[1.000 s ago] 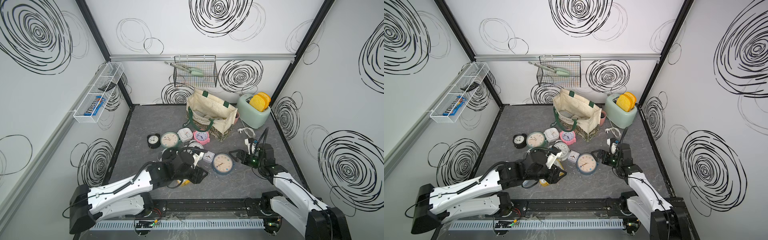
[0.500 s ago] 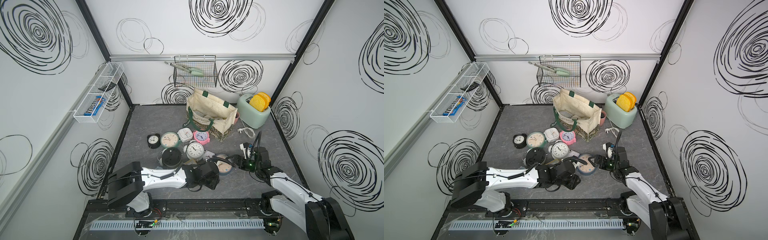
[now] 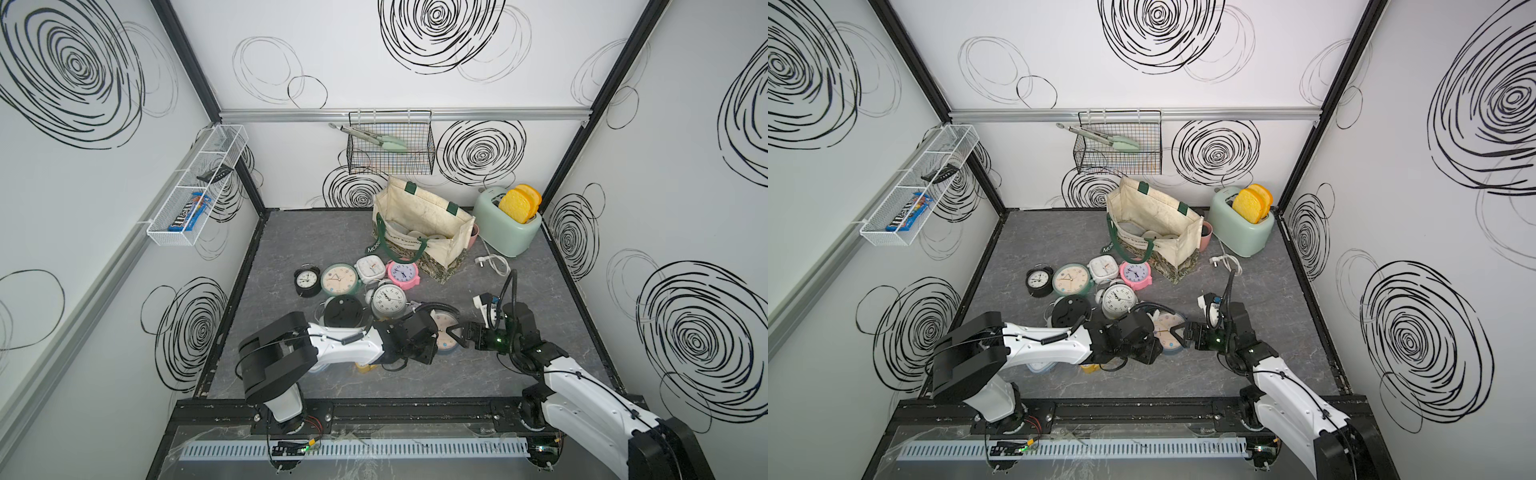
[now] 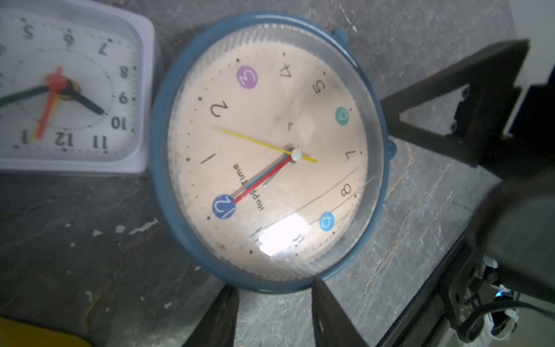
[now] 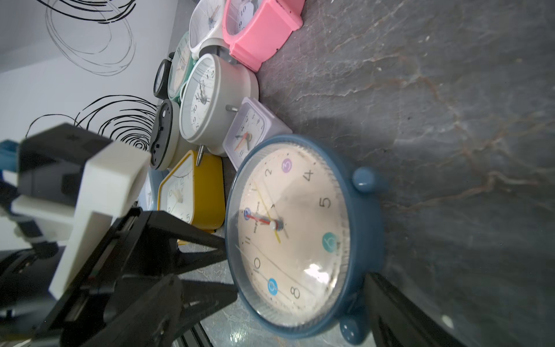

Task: Put the alarm clock into the canvas bag
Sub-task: Adjust the alarm at the center of the board.

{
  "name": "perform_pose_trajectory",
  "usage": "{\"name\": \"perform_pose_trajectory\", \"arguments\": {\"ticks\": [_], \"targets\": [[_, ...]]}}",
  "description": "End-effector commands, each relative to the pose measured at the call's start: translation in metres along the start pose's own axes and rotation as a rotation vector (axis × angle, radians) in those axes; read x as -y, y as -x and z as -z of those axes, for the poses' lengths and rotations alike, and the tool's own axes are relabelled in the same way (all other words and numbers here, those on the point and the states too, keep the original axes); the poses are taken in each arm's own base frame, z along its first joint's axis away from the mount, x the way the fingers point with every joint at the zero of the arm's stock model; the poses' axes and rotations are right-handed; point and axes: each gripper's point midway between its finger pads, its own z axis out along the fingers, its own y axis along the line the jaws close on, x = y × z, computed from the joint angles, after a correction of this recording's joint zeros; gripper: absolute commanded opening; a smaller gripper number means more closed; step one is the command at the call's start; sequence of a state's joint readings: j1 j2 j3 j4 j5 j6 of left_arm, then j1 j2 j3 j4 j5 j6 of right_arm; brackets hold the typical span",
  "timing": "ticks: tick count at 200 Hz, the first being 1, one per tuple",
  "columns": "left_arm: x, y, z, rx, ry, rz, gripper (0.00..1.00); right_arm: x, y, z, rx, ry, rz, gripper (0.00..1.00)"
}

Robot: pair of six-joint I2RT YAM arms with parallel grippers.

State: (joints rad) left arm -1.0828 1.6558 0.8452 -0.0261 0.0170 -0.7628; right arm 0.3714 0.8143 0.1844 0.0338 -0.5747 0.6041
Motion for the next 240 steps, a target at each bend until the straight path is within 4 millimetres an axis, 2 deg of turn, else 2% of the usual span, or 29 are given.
{"name": "perform_pose_trajectory", "arguments": {"ticks": [1,24,78,148,183,208,220,240], "targets": [[0.005,0.028,-0.001,0.078,-0.016,0.005,0.44,-0.002,-0.021,0.000,-0.039,0.039,-0.043,0.97],[0.000,0.037,-0.001,0.094,0.002,0.004,0.44,-0.001,-0.030,0.001,-0.037,0.038,-0.045,0.97],[-0.003,0.062,-0.007,0.121,0.003,-0.002,0.45,-0.008,-0.036,0.000,-0.043,0.058,-0.017,0.97],[0.005,0.099,-0.021,0.137,-0.032,-0.029,0.46,-0.012,-0.028,-0.001,-0.030,0.020,0.031,0.97],[0.018,0.124,-0.027,0.144,-0.107,-0.040,0.49,-0.016,-0.021,-0.002,-0.016,0.017,0.100,0.97],[0.026,0.142,-0.007,0.184,-0.140,-0.050,0.52,-0.022,-0.015,-0.007,-0.021,0.026,0.104,0.97],[0.029,0.149,0.015,0.218,-0.150,-0.052,0.54,-0.026,-0.013,-0.010,-0.028,0.019,0.092,0.97],[0.033,0.160,0.063,0.285,-0.202,-0.053,0.58,-0.034,-0.007,-0.013,-0.009,0.013,0.103,0.97]]}}
